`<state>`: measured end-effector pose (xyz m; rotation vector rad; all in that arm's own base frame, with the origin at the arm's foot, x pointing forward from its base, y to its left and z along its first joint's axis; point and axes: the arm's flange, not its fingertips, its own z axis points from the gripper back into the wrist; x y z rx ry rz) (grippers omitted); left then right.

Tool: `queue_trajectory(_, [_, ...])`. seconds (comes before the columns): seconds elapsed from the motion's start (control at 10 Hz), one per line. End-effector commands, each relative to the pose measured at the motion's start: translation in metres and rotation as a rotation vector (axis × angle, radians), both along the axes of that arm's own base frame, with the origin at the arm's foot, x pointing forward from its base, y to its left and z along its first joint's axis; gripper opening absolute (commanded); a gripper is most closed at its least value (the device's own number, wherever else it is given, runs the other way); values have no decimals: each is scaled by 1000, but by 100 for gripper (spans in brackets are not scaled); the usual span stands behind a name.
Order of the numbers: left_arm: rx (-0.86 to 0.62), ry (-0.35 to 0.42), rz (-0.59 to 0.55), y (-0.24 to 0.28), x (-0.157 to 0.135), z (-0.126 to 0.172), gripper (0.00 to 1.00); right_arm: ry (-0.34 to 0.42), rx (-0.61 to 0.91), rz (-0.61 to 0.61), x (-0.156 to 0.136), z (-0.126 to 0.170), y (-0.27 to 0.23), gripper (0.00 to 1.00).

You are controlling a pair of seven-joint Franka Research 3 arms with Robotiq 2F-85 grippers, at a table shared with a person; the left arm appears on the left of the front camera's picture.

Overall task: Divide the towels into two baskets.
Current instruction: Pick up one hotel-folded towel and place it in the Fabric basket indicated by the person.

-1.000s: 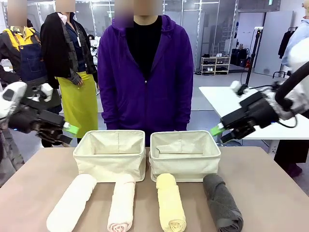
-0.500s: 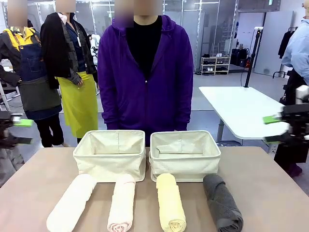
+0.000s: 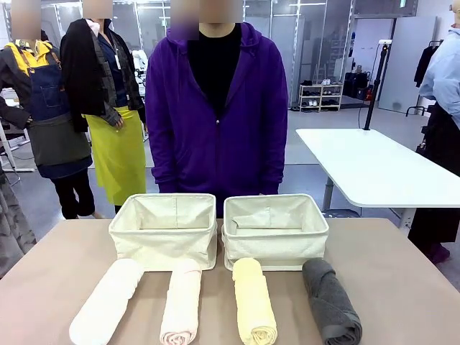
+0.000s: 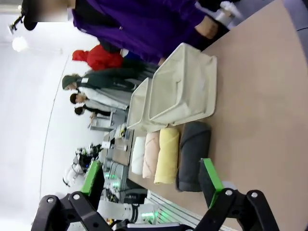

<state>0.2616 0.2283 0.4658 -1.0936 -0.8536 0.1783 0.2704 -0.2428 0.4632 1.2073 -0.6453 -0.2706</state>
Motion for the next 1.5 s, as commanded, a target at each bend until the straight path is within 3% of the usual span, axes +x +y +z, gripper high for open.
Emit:
queue_trajectory(0.0, [17,3,61,-5,-17,-6,100,-2,-26,-37,-18,4,-9,100])
queue_trajectory(0.2, [77,3,67,-14,-12,-1,100,1,-76,-17,-8,4,-1,100])
queue_trajectory(0.3, [7,4,60,14,-13,0,100,6,-14,-56,-20,1,-18,100])
queue_trajectory(1.4, [7,4,60,14,-13,0,100,6,-14,-56,-20,1,-18,100])
